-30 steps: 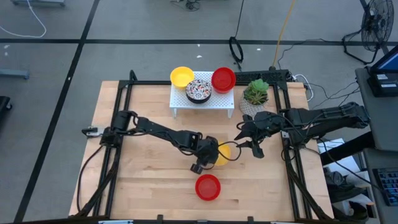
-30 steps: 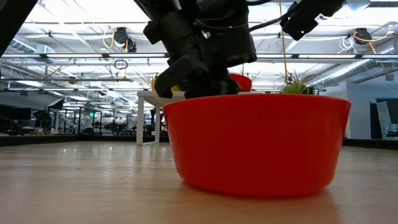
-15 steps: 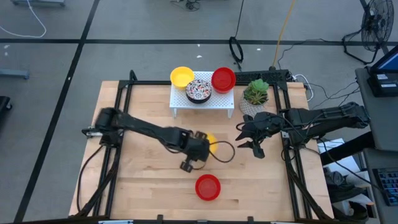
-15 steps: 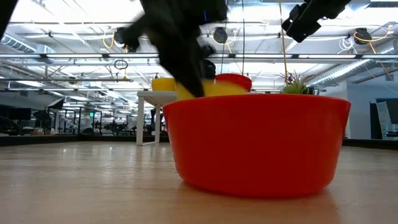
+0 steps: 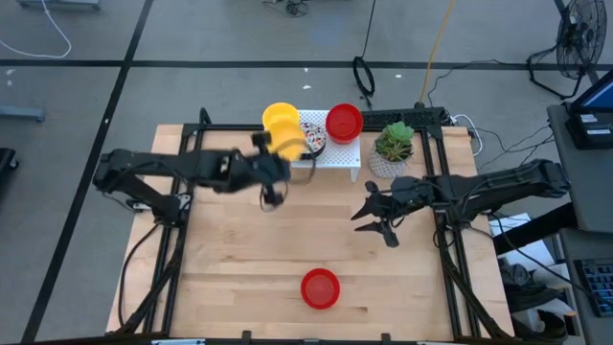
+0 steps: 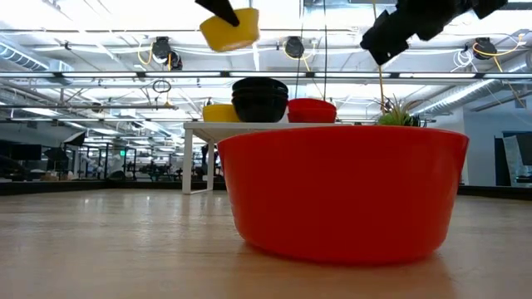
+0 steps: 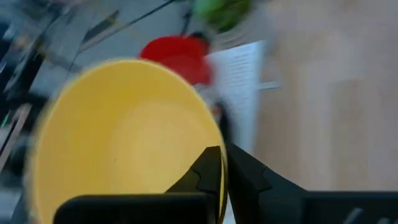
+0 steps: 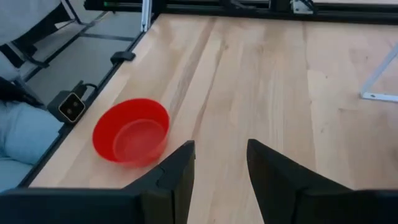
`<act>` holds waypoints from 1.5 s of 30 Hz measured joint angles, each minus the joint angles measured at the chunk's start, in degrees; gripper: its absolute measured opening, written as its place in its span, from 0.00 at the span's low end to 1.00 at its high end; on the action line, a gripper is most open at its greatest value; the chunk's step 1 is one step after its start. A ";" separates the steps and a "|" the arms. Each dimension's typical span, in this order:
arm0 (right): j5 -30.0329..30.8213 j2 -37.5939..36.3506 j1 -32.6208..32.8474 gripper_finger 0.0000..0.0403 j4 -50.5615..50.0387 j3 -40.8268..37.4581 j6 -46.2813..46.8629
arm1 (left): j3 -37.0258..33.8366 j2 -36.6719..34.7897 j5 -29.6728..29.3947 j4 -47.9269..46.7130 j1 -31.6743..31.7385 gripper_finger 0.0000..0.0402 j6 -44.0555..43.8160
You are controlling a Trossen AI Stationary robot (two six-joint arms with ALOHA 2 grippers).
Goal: Pick & Place Mini bowls
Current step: Stack the yellow bowl on the yellow bowl on the shelf
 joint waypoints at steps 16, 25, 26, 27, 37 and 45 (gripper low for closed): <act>0.00 -0.02 0.00 0.34 1.05 -1.82 2.29 | -0.02 7.48 9.77 5.34 23.22 0.02 -4.06; 0.00 -0.02 0.00 0.34 0.86 -1.82 2.14 | 0.00 10.57 13.13 6.17 26.65 0.02 -3.82; 0.00 -0.02 0.00 0.34 0.84 -1.82 2.14 | -0.07 10.68 13.63 5.40 27.02 0.02 -3.89; 0.00 -0.02 0.00 0.34 0.83 -1.82 2.14 | -0.11 10.70 13.83 5.27 27.21 0.02 -3.89; 0.00 -0.02 0.00 0.34 0.75 -1.82 2.12 | -0.06 12.17 13.34 5.84 27.52 0.13 -4.89; 0.00 -0.02 0.00 0.34 0.64 -1.82 2.12 | -0.06 11.89 11.60 5.97 27.52 0.19 -8.80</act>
